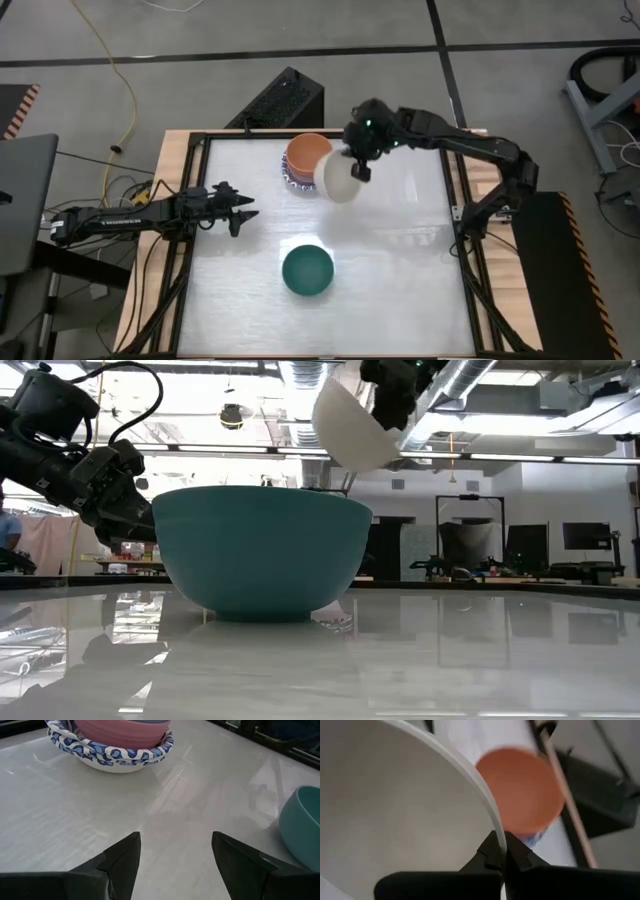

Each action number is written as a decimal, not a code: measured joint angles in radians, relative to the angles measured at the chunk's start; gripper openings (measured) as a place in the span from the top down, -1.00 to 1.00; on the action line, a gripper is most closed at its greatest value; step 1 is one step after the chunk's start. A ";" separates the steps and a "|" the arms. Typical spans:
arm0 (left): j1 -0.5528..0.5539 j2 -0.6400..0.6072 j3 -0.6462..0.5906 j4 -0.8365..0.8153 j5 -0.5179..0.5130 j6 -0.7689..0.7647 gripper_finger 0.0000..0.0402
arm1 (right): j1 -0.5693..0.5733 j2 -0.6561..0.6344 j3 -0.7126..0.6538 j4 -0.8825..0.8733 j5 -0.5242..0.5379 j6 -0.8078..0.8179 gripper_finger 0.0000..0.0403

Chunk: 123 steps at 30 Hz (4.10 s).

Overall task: Nest bowls inside each other
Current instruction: Stack the white bowl on top of the brown bowl, then stack the green bowl on top of the white bowl

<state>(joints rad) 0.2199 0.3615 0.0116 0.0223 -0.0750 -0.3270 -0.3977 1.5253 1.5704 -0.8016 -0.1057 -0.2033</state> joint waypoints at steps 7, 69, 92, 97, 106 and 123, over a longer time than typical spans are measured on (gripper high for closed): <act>0.000 0.000 0.000 0.000 0.000 -0.010 -0.17 | -0.061 0.002 0.000 0.167 -0.020 -0.039 0.96; 0.000 0.000 0.000 0.010 -0.037 -0.070 -0.17 | -0.258 0.657 0.762 -0.249 -0.212 -0.160 0.17; -0.001 0.000 0.000 0.004 -0.009 -0.051 -0.17 | -0.376 0.812 0.762 -0.067 -0.813 -0.090 0.57; -0.001 0.000 0.000 0.003 0.000 -0.054 -0.17 | -0.392 0.870 0.759 -0.085 -0.811 -0.042 0.58; -0.001 0.000 0.000 0.001 0.010 -0.060 -0.17 | -0.390 0.760 0.762 -0.086 -0.805 -0.031 0.58; 0.000 0.000 0.000 0.001 0.009 -0.025 -0.17 | 0.062 0.456 0.761 -0.490 -0.323 0.011 0.58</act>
<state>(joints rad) 0.2195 0.3618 0.0116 0.0231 -0.0662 -0.3515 -0.3353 1.9810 2.3314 -1.2920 -0.4289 -0.1922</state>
